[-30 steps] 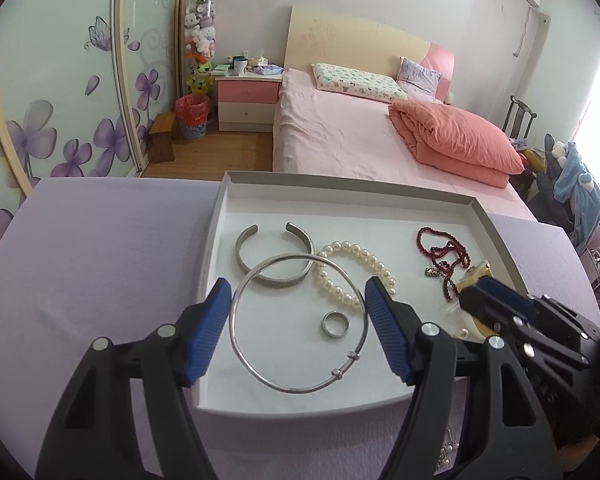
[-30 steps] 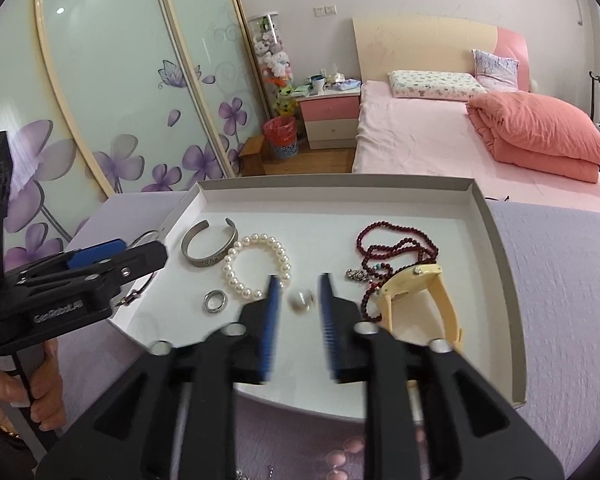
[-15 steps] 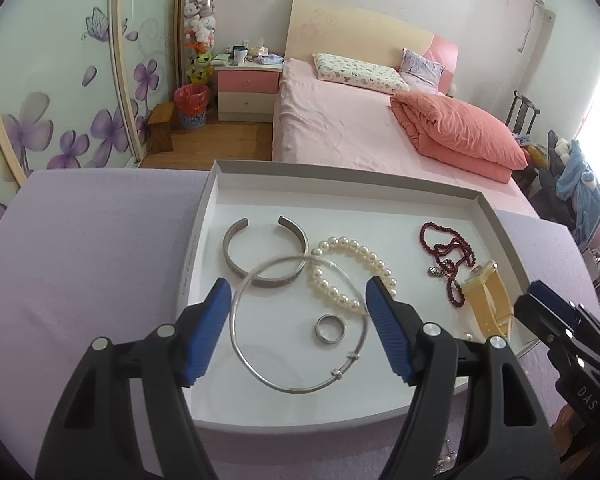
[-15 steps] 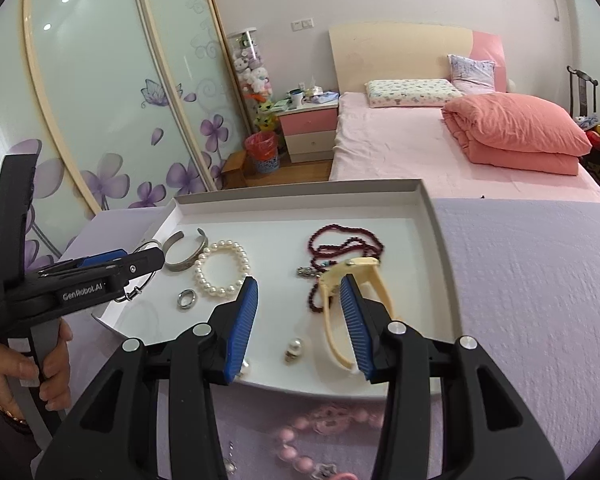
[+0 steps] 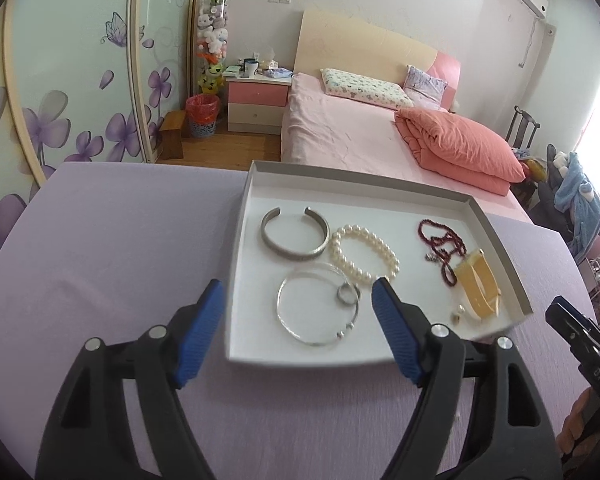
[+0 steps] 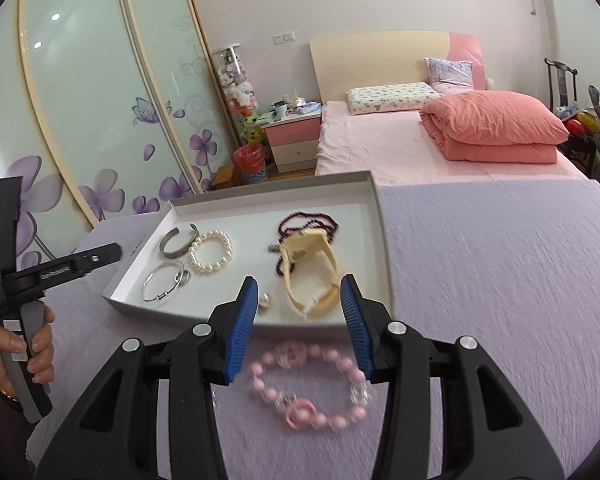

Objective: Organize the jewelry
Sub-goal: 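Carry the bangle and earring into the tray and open both grippers, then grasp the pink bead bracelet with the right gripper while the left gripper grasps the silver stud earrings, then carry the bracelet and stud earrings into the tray and open both grippers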

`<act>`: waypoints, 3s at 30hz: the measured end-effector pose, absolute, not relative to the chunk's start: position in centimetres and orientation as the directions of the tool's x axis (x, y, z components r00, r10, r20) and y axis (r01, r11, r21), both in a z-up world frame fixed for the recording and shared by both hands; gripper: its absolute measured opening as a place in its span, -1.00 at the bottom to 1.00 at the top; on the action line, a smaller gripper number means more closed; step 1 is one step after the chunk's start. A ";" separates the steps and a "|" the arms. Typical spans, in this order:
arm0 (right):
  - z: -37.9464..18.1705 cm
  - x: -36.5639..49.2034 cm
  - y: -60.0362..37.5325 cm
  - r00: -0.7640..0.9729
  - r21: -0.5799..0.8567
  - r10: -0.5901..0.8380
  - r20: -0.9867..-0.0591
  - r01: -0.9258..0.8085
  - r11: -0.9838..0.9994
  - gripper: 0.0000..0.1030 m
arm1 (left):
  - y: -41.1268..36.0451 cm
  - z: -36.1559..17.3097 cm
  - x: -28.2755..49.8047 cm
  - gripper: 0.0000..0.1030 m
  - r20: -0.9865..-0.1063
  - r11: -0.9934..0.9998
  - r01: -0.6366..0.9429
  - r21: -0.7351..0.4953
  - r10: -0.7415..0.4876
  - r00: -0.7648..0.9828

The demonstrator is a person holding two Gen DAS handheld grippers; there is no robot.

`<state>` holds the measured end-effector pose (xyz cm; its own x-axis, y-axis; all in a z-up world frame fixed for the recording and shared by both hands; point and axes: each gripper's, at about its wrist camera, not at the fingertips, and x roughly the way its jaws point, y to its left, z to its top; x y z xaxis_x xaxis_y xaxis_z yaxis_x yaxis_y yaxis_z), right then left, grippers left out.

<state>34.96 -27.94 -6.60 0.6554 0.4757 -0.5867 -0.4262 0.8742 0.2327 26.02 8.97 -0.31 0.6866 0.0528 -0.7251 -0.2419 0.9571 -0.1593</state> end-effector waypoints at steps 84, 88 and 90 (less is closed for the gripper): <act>-5.7 32.4 -29.5 0.615 0.267 0.491 -0.617 -0.424 0.866 -0.64 | -4.4 -5.4 22.6 -0.78 -0.785 0.999 0.034 -0.035 -0.048 0.618; -5.0 32.0 -28.3 0.609 0.260 0.508 -0.609 -0.452 0.853 -0.64 | -2.5 -3.8 22.3 -0.78 -0.763 0.999 -0.004 -0.046 -0.033 0.645; -4.8 31.8 -27.9 0.608 0.259 0.516 -0.603 -0.463 0.848 -0.64 | -1.5 -3.1 22.2 -0.78 -0.755 0.998 -0.025 -0.057 -0.026 0.655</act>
